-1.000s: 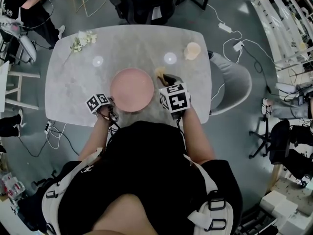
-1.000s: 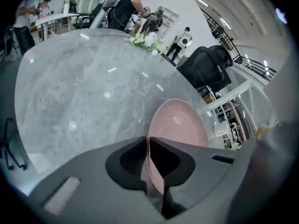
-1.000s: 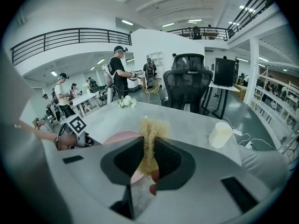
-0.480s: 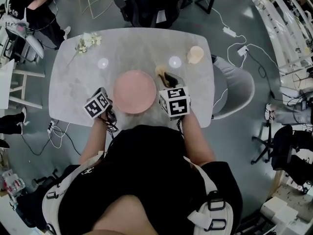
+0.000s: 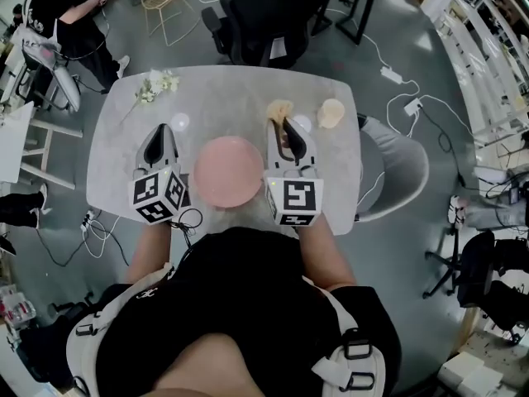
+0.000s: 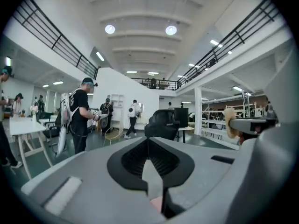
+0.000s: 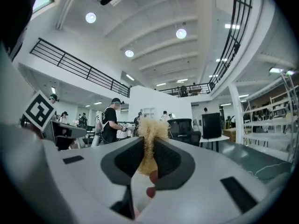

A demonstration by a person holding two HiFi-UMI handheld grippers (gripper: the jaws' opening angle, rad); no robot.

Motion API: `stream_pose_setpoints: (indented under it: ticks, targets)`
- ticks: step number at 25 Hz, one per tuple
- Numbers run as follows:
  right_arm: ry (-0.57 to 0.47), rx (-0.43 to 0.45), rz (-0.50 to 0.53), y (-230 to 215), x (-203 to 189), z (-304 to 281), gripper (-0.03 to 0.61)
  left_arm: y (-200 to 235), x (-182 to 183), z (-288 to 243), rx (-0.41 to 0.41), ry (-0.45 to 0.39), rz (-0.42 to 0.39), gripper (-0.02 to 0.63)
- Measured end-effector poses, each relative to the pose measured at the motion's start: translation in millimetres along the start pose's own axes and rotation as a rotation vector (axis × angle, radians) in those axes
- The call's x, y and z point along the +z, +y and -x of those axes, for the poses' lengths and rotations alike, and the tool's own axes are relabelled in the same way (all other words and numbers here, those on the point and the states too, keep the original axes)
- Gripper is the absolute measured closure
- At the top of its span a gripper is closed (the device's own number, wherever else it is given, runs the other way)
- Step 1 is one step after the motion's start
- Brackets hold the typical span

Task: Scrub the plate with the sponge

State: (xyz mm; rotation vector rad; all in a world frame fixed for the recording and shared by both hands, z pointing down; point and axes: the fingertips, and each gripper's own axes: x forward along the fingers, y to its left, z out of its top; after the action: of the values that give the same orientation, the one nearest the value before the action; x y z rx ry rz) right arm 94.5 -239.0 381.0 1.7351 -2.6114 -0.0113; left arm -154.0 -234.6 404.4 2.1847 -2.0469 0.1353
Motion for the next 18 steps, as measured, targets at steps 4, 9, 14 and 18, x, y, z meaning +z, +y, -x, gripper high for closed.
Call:
stream_pose_setpoints:
  ticks: [4, 9, 14, 18]
  targets:
    - [-0.029, -0.011, -0.003, -1.0, 7.7, 4.7, 0.512, -27.3, 18.1, 8.1, -0.060, -0.055, -0.099, 0.607]
    - [-0.007, -0.003, -0.048, -6.4, 2.2, 4.9, 0.512, -43.2, 13.0, 8.2, -0.120, -0.027, -0.077, 0.607]
    - [-0.006, -0.010, -0.031, -7.0, 1.3, 6.9, 0.511, -43.8, 10.2, 8.4, -0.123, -0.015, -0.076, 0.608]
    - [-0.001, -0.006, -0.026, -5.2, -0.7, 4.9, 0.512, -41.4, 1.7, 5.1, -0.135, 0.028, -0.015, 0.608]
